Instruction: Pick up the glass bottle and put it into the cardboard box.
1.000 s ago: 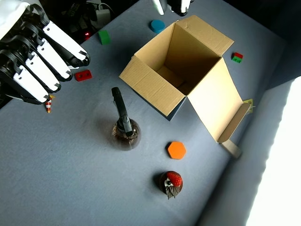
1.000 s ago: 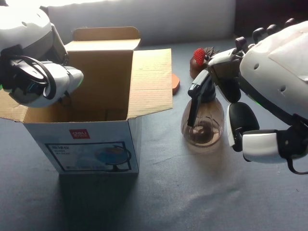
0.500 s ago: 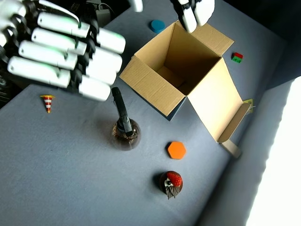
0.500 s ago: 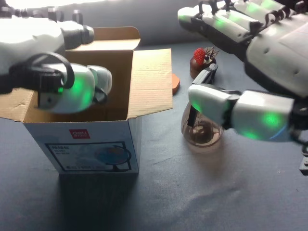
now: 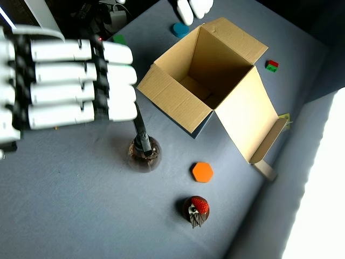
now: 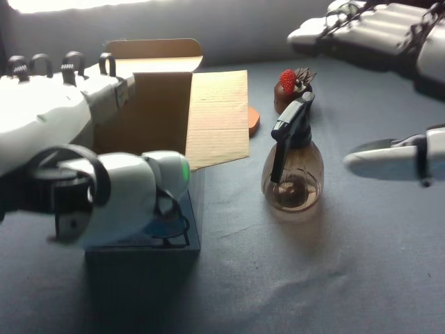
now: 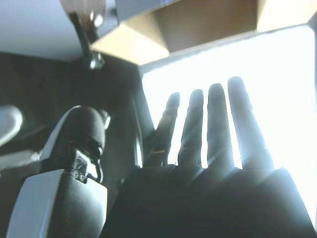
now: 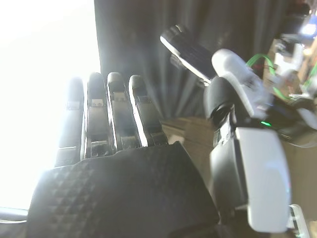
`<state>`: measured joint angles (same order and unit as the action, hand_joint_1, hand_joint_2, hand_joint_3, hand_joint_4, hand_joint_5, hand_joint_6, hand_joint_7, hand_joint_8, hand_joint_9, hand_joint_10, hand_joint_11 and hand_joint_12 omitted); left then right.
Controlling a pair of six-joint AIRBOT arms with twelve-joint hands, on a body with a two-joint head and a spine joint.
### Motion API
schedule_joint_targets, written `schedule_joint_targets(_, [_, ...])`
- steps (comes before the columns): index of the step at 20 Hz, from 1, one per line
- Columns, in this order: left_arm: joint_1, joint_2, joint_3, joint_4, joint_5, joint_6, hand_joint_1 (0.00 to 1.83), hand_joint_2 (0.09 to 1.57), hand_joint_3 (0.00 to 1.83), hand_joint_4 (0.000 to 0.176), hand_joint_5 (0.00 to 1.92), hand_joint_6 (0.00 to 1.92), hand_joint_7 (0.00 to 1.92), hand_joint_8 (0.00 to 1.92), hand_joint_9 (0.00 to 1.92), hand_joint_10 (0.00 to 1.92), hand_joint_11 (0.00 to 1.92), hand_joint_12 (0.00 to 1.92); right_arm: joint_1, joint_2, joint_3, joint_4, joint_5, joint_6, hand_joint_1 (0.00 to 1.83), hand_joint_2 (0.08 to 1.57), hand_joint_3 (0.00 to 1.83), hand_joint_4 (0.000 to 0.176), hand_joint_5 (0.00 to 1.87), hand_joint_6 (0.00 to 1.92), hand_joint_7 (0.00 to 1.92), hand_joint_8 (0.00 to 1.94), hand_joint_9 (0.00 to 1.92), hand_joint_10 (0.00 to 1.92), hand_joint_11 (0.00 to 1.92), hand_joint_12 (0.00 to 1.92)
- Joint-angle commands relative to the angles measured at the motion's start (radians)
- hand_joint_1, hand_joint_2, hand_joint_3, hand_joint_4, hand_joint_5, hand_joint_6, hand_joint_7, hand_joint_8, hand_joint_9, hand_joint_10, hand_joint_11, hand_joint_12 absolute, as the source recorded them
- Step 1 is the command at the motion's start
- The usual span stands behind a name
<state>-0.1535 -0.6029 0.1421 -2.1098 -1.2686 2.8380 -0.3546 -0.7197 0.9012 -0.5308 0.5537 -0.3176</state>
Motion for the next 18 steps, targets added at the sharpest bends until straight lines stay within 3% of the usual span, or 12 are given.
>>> schedule_joint_targets(1, [-0.029,0.005,-0.011,0.066,-0.037,0.002,0.0,1.25,0.0,0.031,0.0,0.0,0.0,0.0,0.0,0.0,0.0,0.09,0.023,-0.005,0.021,-0.013,0.103,0.073,0.78,1.0,0.05,0.0,0.0,0.09,0.05,0.0,0.0,0.22,0.0,0.0])
schedule_joint_targets(2, [-0.053,0.005,-0.03,0.045,-0.065,0.009,0.0,1.24,0.0,0.032,0.0,0.0,0.0,0.0,0.0,0.0,0.0,0.06,0.033,-0.017,0.065,-0.067,0.11,0.155,0.9,0.98,0.05,0.0,0.0,0.07,0.02,0.0,0.0,0.18,0.0,0.0])
schedule_joint_targets(5, [-0.082,0.004,-0.069,-0.006,-0.122,0.012,0.0,1.24,0.0,0.032,0.0,0.0,0.0,0.0,0.0,0.0,0.0,0.05,0.049,-0.056,0.164,-0.161,0.093,0.247,1.04,0.98,0.05,0.0,0.0,0.02,0.01,0.0,0.0,0.13,0.0,0.0])
schedule_joint_targets(9, [-0.045,0.005,-0.091,-0.051,-0.13,-0.004,0.0,1.25,0.0,0.032,0.0,0.0,0.0,0.0,0.0,0.0,0.0,0.11,0.082,-0.114,0.222,-0.331,0.01,0.416,1.06,0.99,0.05,0.0,0.0,0.0,0.01,0.0,0.0,0.11,0.0,0.0])
schedule_joint_targets(18, [0.171,0.004,-0.167,0.03,-0.152,-0.183,0.0,1.28,0.01,0.03,0.0,0.0,0.0,0.0,0.0,0.0,0.0,0.1,0.099,-0.235,0.295,-0.343,-0.05,0.409,1.04,0.99,0.05,0.0,0.0,0.0,0.0,0.0,0.0,0.07,0.0,0.0])
